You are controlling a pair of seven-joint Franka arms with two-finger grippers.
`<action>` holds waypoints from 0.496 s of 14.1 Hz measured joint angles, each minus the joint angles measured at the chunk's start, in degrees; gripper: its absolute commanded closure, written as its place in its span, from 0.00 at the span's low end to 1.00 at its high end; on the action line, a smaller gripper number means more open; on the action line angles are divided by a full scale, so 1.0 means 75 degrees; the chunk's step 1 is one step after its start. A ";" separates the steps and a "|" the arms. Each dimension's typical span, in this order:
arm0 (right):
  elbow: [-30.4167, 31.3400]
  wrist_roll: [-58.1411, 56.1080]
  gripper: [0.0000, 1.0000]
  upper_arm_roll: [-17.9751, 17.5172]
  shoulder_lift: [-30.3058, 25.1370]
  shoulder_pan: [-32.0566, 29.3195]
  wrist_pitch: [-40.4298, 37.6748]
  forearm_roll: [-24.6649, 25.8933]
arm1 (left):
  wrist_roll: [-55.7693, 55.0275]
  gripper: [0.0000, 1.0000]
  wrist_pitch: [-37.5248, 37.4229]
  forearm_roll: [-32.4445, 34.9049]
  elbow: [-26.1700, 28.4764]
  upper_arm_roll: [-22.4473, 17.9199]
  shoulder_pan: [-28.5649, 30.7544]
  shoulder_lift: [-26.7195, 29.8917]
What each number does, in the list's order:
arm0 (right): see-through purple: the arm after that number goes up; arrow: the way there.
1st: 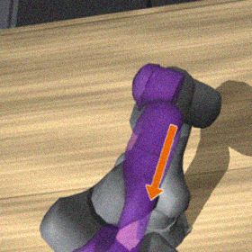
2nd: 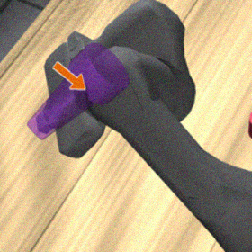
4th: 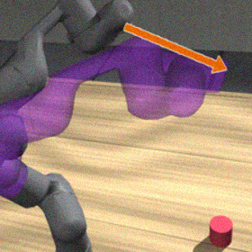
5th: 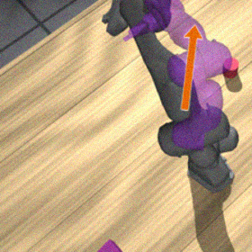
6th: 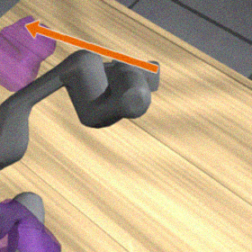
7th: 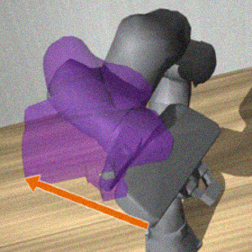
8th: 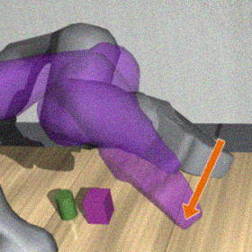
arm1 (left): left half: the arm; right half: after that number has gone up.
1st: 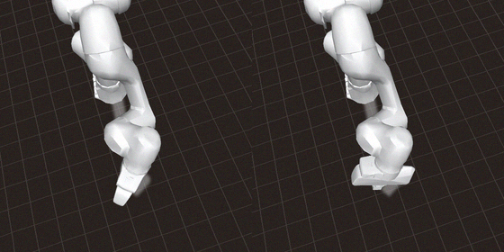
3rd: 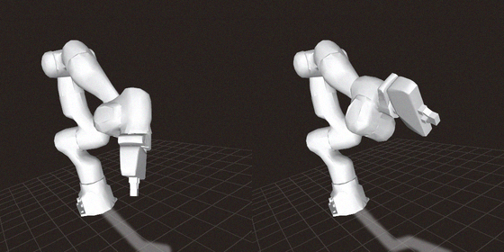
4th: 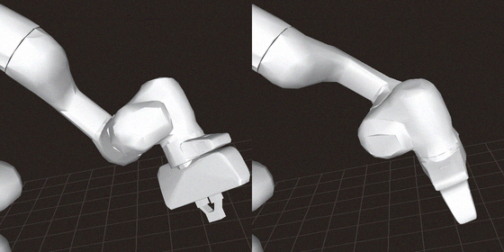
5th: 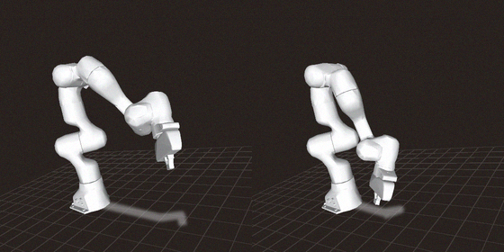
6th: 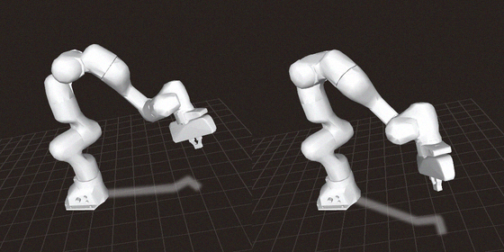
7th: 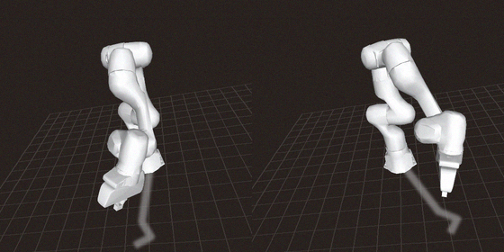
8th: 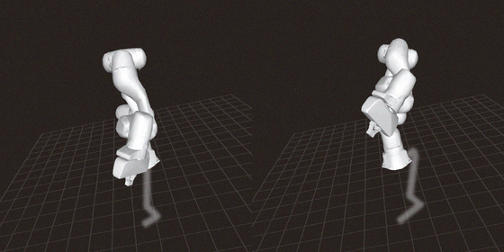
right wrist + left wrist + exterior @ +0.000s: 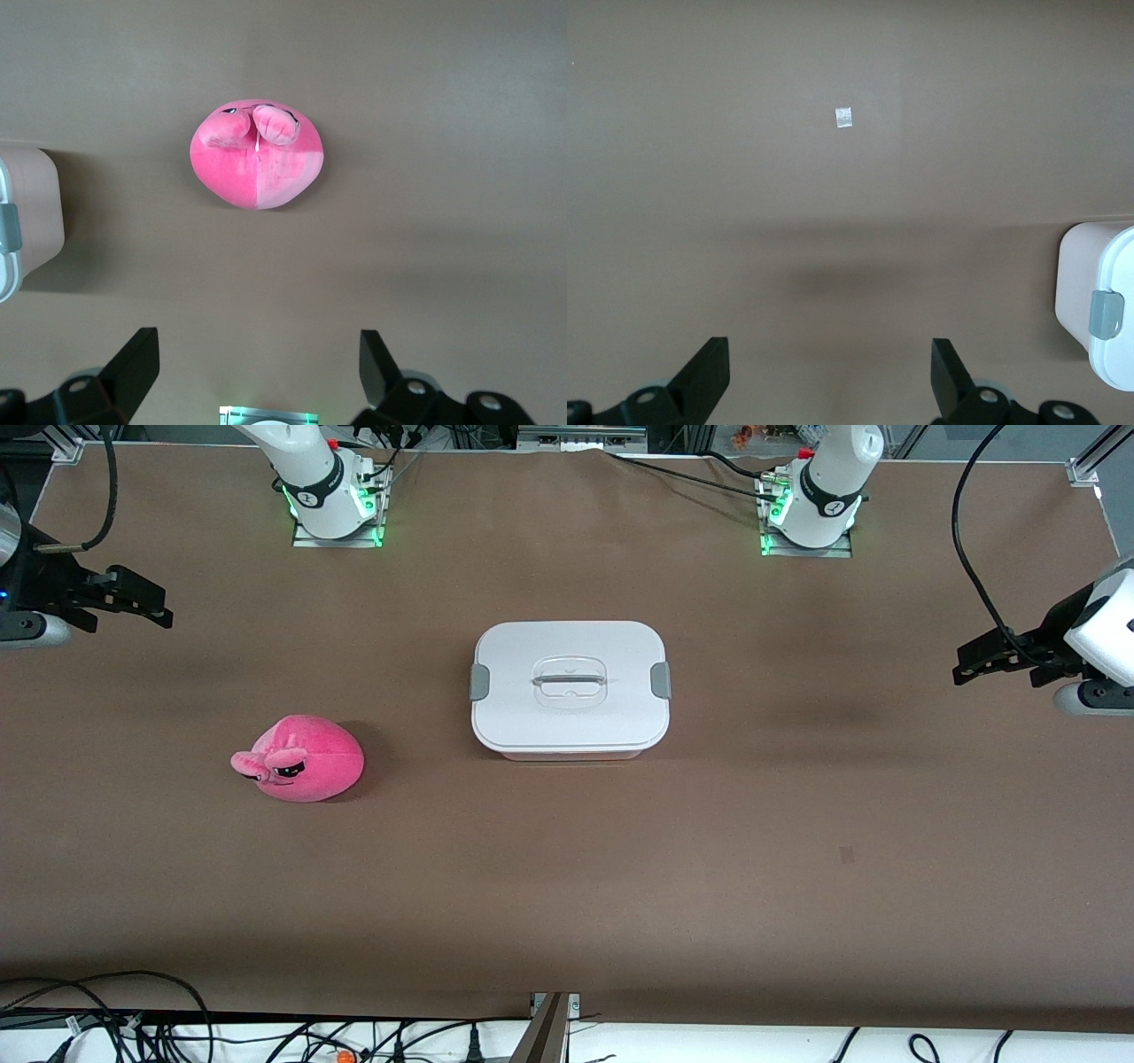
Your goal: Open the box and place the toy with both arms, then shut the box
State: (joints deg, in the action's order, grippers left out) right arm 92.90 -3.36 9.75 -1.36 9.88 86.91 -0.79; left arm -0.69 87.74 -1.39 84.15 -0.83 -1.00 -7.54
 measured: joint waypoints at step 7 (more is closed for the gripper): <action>-0.0110 -0.0002 0.00 -0.0008 0.0057 0.0006 -0.0196 0.0005 | -0.0002 0.00 0.0000 0.0002 -0.0013 -0.0001 0.0013 -0.0004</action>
State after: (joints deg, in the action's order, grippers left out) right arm 92.08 -3.37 9.69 -0.92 9.93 85.44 -0.75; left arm -0.70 87.74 -1.38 84.06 -0.83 -0.91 -7.57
